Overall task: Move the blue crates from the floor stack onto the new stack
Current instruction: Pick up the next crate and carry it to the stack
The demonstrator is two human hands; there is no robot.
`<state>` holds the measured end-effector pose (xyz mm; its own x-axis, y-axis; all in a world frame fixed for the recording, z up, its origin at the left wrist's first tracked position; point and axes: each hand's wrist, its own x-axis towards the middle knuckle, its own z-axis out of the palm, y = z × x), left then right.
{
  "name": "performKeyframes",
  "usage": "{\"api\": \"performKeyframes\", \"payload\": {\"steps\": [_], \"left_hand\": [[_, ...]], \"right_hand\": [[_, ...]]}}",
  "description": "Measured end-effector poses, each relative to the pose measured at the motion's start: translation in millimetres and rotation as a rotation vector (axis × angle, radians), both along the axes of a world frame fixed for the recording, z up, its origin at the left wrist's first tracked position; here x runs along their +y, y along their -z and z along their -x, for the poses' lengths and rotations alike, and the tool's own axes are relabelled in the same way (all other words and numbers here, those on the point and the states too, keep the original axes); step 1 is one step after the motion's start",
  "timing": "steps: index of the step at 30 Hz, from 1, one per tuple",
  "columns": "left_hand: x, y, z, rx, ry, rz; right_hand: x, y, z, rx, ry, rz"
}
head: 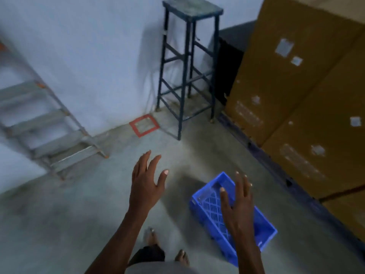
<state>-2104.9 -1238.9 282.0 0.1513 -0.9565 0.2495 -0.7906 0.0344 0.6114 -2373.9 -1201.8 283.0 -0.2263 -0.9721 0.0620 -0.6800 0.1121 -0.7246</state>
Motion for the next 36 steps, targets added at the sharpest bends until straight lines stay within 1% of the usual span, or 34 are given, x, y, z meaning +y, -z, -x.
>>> {"api": "performKeyframes", "payload": {"steps": [3,6,10,12,14,16,19,23,29,32,36], "left_hand": [[53,-3,-63,0.027,-0.217,0.026],[115,-3,-124,0.062,-0.438,0.052],[205,0,-202,0.097,-0.699,0.087],[255,1,-245,0.116,-0.821,0.089],[309,5,-292,0.098,-0.945,0.066],[367,7,-337,0.093,-1.073,0.038],[448,7,-395,0.083,-1.253,0.058],[527,3,-452,0.086,-1.419,0.065],[596,-4,-544,0.112,-1.555,0.123],[630,-1,-599,0.083,-1.634,0.139],[671,7,-670,0.087,-1.726,0.064]], "right_hand": [[-4,-7,-55,0.04,-0.241,-0.034],[-3,-13,-120,0.069,-0.462,0.001],[11,-20,-228,0.071,-0.703,0.033],[29,-23,-292,0.021,-0.796,0.034],[52,-22,-355,-0.014,-0.891,0.026],[80,-16,-418,0.002,-0.989,0.03],[131,-7,-511,0.039,-1.152,0.033],[202,-6,-623,0.031,-1.351,0.008],[277,-1,-772,0.028,-1.55,0.012],[311,9,-854,0.017,-1.626,0.015],[358,15,-967,0.021,-1.746,-0.008]]}}
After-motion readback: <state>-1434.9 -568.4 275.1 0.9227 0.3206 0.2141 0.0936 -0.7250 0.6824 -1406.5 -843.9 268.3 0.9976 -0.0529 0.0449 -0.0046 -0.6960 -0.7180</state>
